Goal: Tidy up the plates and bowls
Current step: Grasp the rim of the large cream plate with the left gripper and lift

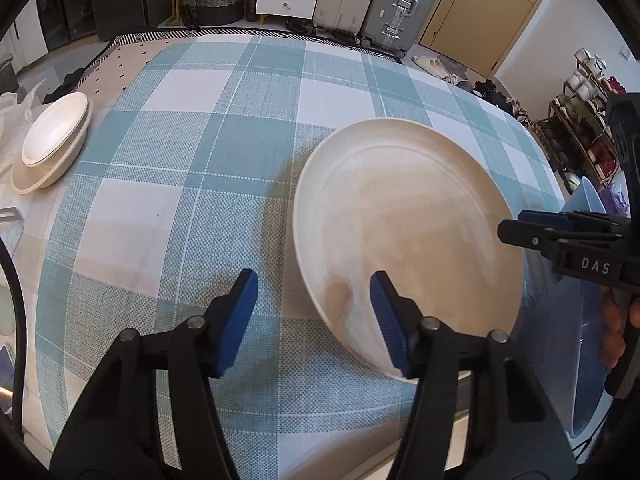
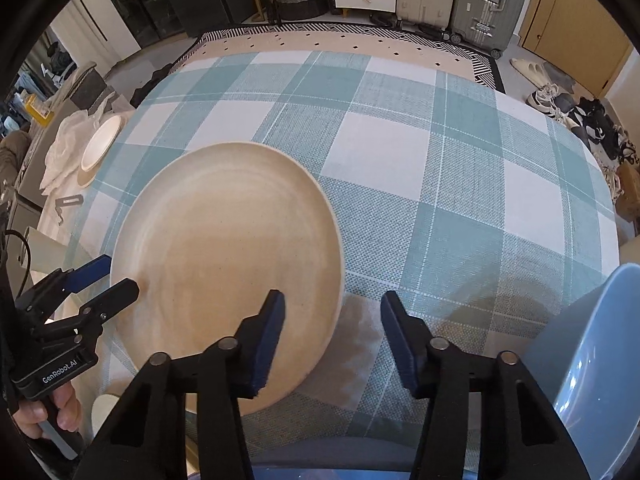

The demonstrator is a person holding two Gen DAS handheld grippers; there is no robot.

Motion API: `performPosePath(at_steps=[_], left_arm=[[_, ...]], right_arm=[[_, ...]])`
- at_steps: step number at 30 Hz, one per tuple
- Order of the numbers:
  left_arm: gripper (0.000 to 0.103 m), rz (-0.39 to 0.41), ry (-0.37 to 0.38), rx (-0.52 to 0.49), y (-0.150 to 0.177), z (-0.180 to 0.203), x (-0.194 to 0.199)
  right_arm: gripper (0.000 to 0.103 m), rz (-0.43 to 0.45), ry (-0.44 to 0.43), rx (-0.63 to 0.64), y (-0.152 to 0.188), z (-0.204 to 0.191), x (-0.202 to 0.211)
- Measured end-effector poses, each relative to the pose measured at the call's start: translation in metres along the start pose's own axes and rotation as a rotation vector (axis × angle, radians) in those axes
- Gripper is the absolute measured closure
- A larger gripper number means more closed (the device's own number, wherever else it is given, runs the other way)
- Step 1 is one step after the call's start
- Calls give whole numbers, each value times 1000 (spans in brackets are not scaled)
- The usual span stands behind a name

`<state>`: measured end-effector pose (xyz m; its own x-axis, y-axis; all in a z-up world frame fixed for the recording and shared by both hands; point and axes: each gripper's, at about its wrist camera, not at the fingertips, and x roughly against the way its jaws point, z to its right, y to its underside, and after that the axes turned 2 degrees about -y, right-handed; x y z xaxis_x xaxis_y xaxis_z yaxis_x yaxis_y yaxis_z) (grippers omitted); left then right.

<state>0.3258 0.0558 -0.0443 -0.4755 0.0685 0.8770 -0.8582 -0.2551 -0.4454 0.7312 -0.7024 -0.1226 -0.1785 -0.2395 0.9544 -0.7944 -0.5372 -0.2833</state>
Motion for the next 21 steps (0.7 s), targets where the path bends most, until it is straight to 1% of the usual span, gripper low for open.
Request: performPosePath(at_steps=[1, 3, 4, 6, 7, 8, 10, 13, 18, 21], left_arm=[[54, -2, -3, -2, 0, 0, -1], [66, -10, 7, 4, 1, 0, -3], [68, -17, 14, 5, 2, 0, -5], [77, -21, 16, -5, 4, 1, -6], [80, -23, 17, -16, 4, 3, -7], [85, -23, 23, -22, 5, 4, -8], [86, -18, 26, -25, 6, 6, -7], [87, -12, 27, -30, 7, 7, -7], [87, -4, 31, -31, 8, 9, -3], [87, 7, 35, -28, 8, 9, 2]], right_arm=[[59, 3, 2, 7, 1, -2, -1], [62, -8, 7, 16, 1, -5, -4], [65, -11, 11, 23, 1, -6, -5], [69, -11, 15, 33, 2, -9, -6], [73, -8, 18, 35, 2, -9, -6], [76, -4, 23, 39, 2, -10, -6], [77, -2, 32, 40, 2, -11, -6], [83, 11, 54, 44, 3, -11, -4], [83, 35, 61, 35, 4, -10, 1], [83, 61, 51, 21, 5, -9, 7]])
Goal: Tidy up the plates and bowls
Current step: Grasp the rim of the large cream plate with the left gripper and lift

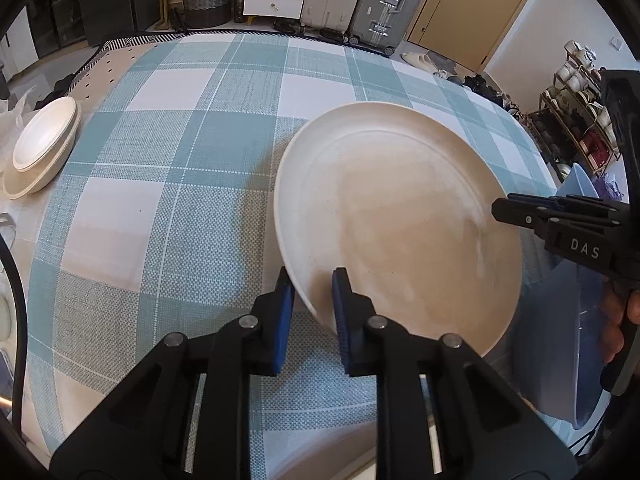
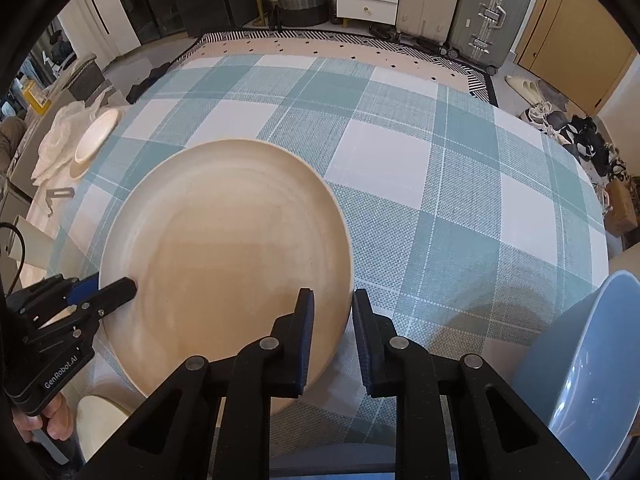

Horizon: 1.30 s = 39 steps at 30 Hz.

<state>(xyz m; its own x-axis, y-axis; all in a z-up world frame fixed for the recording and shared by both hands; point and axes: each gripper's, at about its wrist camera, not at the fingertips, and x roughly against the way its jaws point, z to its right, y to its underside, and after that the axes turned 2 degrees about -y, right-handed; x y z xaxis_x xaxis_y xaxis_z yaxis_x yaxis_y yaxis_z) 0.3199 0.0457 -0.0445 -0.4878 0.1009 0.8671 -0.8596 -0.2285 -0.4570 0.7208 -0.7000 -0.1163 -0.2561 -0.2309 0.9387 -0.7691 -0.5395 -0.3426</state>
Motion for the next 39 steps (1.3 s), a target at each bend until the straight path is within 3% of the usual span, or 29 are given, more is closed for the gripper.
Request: performPosePath(at_steps=[19, 39], left_arm=[[87, 104, -6, 2, 9, 1, 78], [86, 204, -9, -10, 50, 7, 168]], right_arm=[[83, 94, -1, 8, 15, -24, 60], [83, 195, 11, 27, 51, -59, 136]])
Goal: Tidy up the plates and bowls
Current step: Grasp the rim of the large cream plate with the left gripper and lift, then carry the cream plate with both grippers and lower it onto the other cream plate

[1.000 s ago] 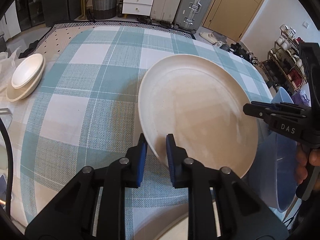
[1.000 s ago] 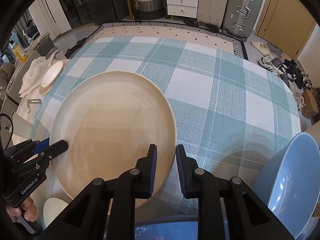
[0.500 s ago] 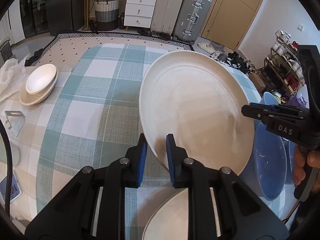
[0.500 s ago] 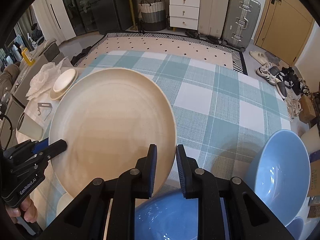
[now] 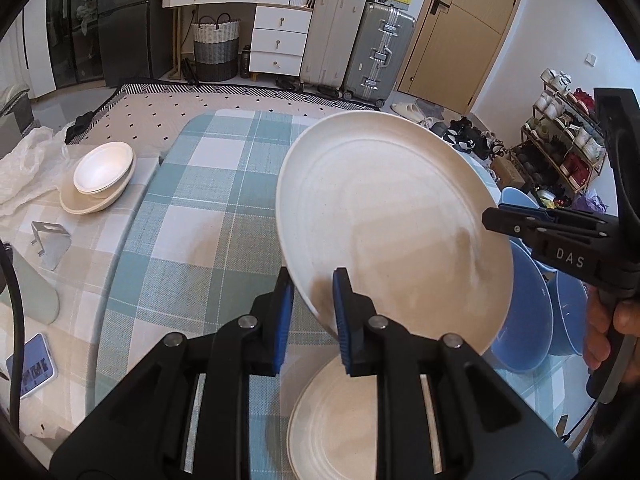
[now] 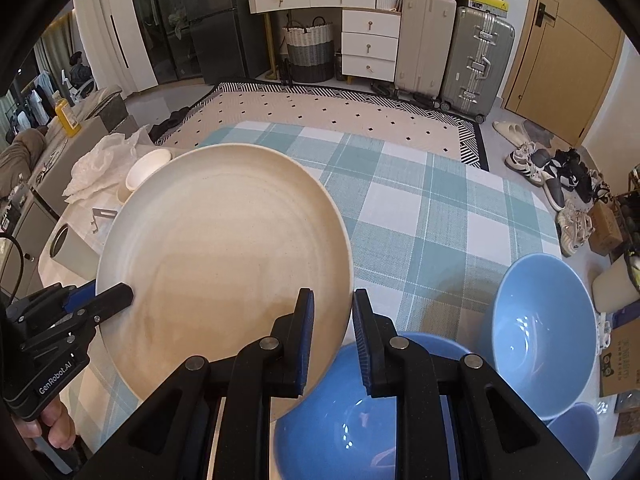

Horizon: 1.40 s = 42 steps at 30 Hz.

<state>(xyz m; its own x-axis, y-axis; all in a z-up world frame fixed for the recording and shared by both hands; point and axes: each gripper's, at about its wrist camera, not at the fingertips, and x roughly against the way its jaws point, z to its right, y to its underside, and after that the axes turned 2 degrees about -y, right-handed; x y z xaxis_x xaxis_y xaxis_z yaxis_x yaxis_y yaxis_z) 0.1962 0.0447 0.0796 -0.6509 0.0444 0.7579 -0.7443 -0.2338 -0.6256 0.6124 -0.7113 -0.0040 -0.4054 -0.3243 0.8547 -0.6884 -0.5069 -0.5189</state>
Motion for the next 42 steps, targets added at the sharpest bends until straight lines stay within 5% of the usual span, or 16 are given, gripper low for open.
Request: performPosePath(at_steps=[13, 42], left_arm=[[86, 45, -9, -21, 32, 3, 57], [86, 40, 6, -77, 122, -4, 109]], right_arm=[[83, 46, -7, 1, 30, -24, 40], [83, 120, -50, -48, 124, -57, 89]])
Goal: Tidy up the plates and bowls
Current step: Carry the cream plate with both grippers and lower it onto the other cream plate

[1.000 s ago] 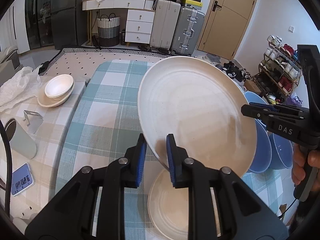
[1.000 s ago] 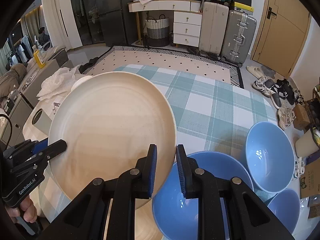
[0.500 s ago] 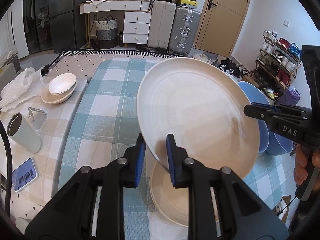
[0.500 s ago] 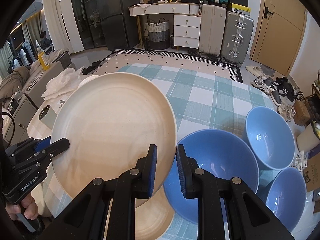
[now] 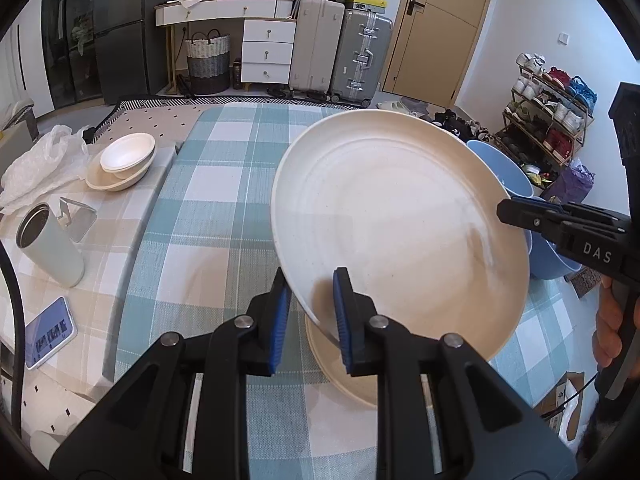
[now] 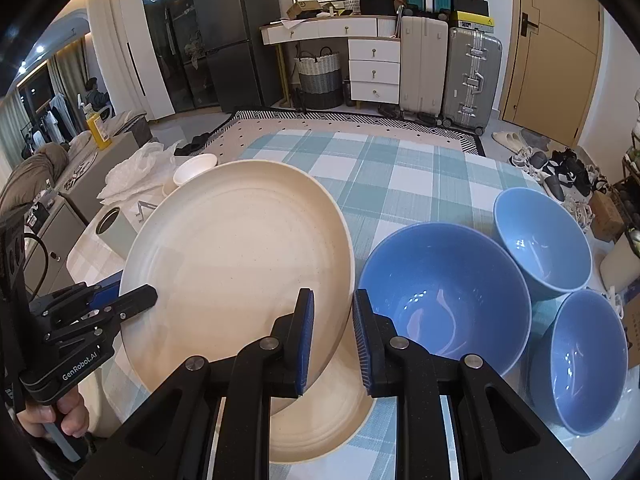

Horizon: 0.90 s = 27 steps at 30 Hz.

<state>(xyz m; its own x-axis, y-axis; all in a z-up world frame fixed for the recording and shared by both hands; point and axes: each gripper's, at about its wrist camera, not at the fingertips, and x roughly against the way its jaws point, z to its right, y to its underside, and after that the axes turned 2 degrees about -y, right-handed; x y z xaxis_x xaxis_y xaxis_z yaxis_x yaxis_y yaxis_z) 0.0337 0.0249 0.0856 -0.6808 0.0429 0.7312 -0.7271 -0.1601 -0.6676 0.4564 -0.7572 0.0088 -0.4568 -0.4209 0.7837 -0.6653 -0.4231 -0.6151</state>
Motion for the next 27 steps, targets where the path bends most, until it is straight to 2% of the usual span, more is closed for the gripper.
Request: performPosePath(at_steps=[13, 27], left_arm=[[85, -39, 28, -33, 31, 1, -19], [84, -78, -2, -64, 42, 0, -46]], right_arm=[[83, -14, -28, -53, 35, 8, -13], [81, -35, -29, -77, 60, 10, -28]])
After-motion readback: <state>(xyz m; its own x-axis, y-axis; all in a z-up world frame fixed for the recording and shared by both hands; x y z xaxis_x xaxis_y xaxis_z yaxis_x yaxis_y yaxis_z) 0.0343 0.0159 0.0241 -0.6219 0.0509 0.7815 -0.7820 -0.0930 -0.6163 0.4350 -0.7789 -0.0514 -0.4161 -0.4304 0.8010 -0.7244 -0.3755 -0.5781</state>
